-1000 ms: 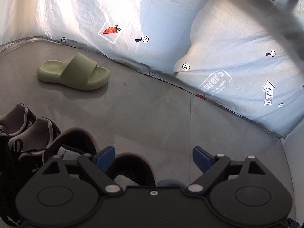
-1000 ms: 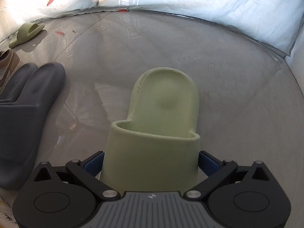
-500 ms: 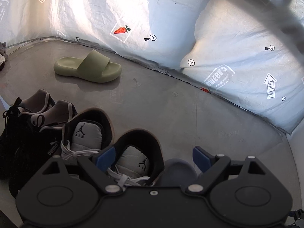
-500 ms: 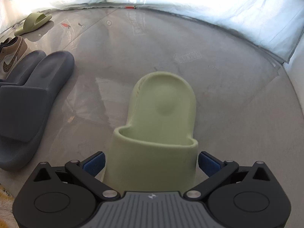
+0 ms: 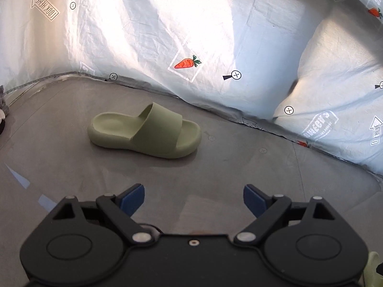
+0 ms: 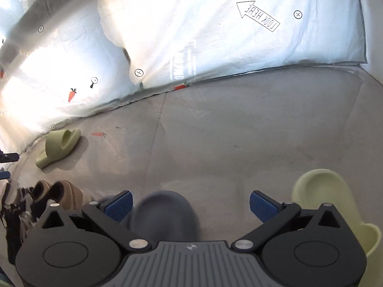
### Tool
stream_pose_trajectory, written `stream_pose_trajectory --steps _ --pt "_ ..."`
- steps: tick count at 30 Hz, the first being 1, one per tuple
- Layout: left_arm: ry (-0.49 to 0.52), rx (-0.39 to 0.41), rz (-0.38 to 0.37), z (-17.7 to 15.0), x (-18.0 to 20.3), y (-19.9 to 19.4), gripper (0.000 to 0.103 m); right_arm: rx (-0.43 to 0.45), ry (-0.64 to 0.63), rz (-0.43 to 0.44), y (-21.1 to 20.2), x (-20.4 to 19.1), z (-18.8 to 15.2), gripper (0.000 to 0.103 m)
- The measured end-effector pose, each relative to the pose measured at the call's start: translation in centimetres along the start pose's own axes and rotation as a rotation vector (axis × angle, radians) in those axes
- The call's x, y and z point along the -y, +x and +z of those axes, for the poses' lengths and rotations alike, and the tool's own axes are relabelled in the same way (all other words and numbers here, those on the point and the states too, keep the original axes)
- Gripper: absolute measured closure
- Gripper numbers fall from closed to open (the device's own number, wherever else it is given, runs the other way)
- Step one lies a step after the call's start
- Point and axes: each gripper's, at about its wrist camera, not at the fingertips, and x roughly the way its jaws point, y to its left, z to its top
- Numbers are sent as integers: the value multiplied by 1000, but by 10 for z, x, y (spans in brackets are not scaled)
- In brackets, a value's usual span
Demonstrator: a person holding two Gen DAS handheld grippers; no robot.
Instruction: Organize scattered shoes
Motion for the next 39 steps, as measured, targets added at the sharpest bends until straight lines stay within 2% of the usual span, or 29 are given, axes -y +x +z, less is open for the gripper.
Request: stream_pose_trajectory --steps 2,6,9,12,13,14,16,17,20,23,27,29,33,39 --pt "10 1 -1 17 -17 14 12 -8 28 18 9 -18 -7 0" --pt "58 -70 -119 54 -54 72 12 -43 -62 -12 24 -55 -19 0" --pt "134 -143 -161 71 -67 117 12 -87 -113 -37 36 -76 -20 0" --pt "156 -182 -189 78 -74 149 14 -125 -110 -43 50 -92 -15 0" --pt "152 -196 -213 79 -76 158 21 -133 -106 -44 56 -97 -11 0" --pt "136 -213 -236 80 -79 165 36 -136 -104 -45 59 -101 -9 0" --pt "91 -215 -218 81 -79 172 52 -149 -120 -30 66 -109 -2 0" --pt "75 -206 -221 81 -78 172 65 -155 -130 -21 70 -113 0 0" --pt "6 -175 -225 80 -59 168 83 -163 -164 13 79 -119 5 0" --pt "-42 -164 -216 72 -21 168 92 -168 -152 44 82 -113 5 0" --pt "-51 -138 -214 71 60 163 92 -140 -121 71 73 -94 7 0" --pt "-95 -141 -271 69 102 160 93 -107 -94 72 60 -78 9 0" --pt "-131 -151 -332 61 185 153 91 -37 -27 54 32 -42 8 0" --pt "-119 -207 -357 12 318 153 90 27 107 36 -14 38 1 0"
